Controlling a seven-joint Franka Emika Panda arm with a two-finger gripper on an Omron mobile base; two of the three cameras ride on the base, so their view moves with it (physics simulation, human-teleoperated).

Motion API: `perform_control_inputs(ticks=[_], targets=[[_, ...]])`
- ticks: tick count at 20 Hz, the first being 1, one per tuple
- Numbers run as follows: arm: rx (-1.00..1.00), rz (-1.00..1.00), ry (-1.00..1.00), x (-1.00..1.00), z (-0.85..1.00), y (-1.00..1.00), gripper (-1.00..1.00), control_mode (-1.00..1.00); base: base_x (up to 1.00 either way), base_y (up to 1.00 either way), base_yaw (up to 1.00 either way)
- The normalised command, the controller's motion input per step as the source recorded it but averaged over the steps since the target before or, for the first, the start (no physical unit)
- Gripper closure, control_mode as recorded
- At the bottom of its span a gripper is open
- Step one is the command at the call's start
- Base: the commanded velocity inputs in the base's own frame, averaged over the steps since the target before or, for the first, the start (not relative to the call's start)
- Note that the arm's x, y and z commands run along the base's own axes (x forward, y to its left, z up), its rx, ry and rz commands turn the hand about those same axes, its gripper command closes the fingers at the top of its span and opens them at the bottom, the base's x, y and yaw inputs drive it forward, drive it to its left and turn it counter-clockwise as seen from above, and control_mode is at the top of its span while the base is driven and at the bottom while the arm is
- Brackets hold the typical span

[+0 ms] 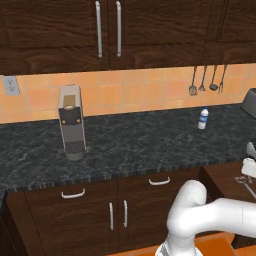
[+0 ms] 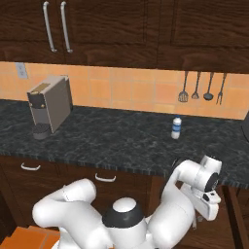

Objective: Pick the peeler from the drawer and place it on the counter.

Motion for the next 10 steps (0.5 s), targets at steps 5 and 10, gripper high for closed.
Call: perform_control_inputs(ticks=[5, 10], targets=[[-0.02, 0.20, 0.00, 0.22, -0.56, 0.00, -1.00, -1.00, 0.00, 0.00, 0.00], [-0.01, 0.27, 0.00, 0.04, -0.50, -0.29, -1.00, -1.00, 0.00, 0.00, 0.00]])
